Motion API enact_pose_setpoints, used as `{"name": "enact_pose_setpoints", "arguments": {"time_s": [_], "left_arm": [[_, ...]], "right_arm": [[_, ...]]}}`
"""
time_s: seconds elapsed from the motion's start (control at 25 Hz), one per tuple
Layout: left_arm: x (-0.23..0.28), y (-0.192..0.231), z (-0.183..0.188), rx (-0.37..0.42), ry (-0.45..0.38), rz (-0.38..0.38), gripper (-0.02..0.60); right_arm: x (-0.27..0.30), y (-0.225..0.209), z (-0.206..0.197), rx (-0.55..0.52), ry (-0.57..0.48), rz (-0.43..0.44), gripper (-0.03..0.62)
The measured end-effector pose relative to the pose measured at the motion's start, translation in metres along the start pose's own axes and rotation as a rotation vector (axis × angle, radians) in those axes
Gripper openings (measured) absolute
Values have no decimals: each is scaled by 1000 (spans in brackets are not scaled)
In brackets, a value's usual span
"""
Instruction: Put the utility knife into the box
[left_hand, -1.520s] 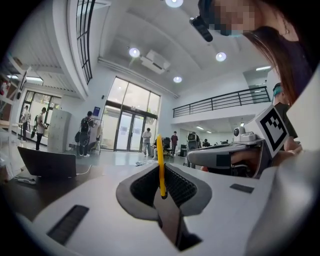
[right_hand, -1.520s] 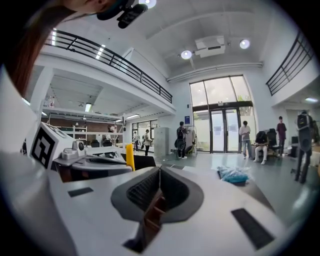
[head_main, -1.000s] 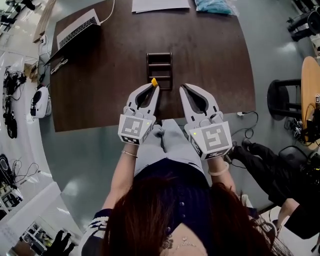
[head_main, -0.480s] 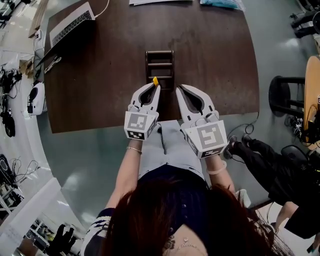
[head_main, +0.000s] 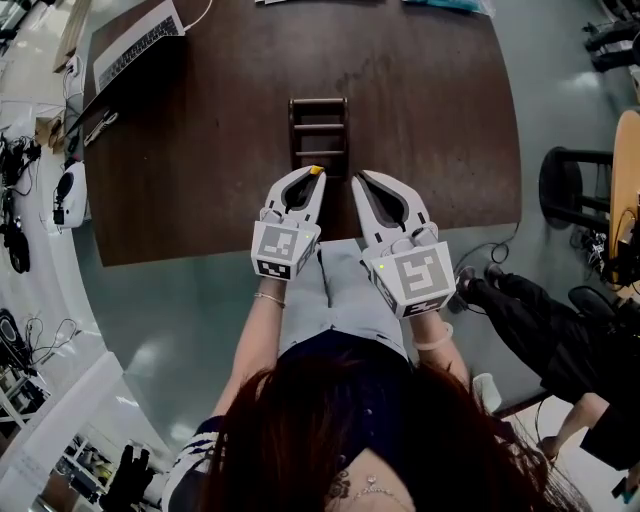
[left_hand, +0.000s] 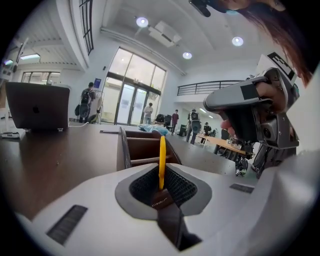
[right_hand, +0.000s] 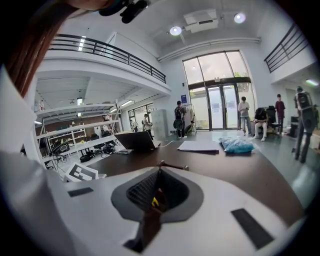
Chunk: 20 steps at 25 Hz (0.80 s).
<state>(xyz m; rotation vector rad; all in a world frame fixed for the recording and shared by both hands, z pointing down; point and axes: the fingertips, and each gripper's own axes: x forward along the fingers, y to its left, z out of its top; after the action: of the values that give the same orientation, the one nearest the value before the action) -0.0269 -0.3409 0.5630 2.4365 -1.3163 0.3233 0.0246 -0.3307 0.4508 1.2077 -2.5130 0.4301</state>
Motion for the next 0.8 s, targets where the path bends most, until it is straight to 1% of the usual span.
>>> {"name": "enact_pose_setpoints", "arguments": {"time_s": [0.12,0.24,0.4,0.56,0.72,0.76,0.8], "left_arm": [[-2,0,1,-8,0,-2,35],[-4,1,5,1,-6,1,35],[-15,0,17,15,-35,2,35],[-37,-6,42,27,-97,6,34],[-60,-13,82,54,-170,0,34],[-67,-15,92,49,-178,2,8],[-74,-18,101,40,-177,4,0]], "right_arm": [[-1,2,1,1,-1,4,15],[-3,3,1,-1,-4,4,15],[-4,8,3,-7,-12,3,15],[-12,12,8,-13,-29,-2,15],[-21,14,22,-33,-72,-12,15],[-25,16,26,-37,-79,-14,15],[-29,19,30,-39,-85,-15,15]]}}
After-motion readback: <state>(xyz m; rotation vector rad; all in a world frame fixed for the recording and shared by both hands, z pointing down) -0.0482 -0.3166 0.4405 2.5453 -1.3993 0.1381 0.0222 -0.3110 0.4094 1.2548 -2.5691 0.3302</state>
